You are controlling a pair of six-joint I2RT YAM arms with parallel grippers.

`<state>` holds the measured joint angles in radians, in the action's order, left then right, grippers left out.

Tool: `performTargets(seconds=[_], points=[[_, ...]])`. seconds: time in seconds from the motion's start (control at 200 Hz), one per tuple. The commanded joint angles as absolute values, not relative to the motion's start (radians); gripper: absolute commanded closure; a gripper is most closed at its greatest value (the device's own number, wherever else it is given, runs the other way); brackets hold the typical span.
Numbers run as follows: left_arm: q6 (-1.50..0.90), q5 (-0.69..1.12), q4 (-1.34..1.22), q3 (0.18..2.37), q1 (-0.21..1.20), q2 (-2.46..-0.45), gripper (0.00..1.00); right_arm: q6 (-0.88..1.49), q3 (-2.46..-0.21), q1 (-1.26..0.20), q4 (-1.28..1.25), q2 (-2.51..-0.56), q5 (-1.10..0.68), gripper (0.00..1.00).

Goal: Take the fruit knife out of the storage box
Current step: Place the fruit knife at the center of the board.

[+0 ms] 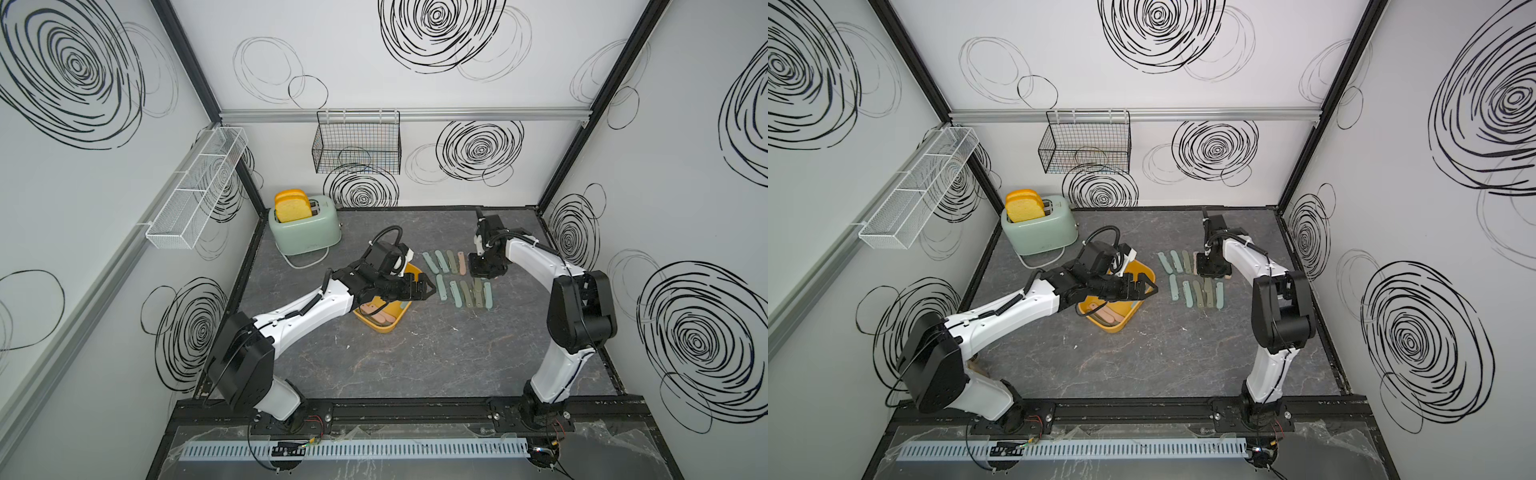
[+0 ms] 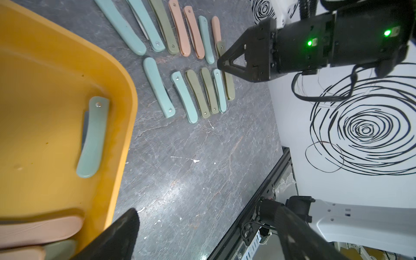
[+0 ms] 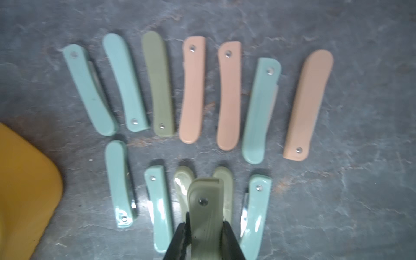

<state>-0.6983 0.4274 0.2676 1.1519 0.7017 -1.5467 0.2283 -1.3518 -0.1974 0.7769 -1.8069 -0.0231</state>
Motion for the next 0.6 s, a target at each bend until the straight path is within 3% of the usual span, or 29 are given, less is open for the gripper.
performTargets(seconds=[0.0,0.595], points=[[-0.671,0.455,0.231,1.214,0.726,-1.587,0.02,0.202,-1.301,-0.164,0.750,-1.773,0.027,0.83],[-0.647,0.465,0.253,1.197,0.747,-1.583,0.02,0.213,-1.242,-0.107,0.748,-1.886,0.199,0.82]])
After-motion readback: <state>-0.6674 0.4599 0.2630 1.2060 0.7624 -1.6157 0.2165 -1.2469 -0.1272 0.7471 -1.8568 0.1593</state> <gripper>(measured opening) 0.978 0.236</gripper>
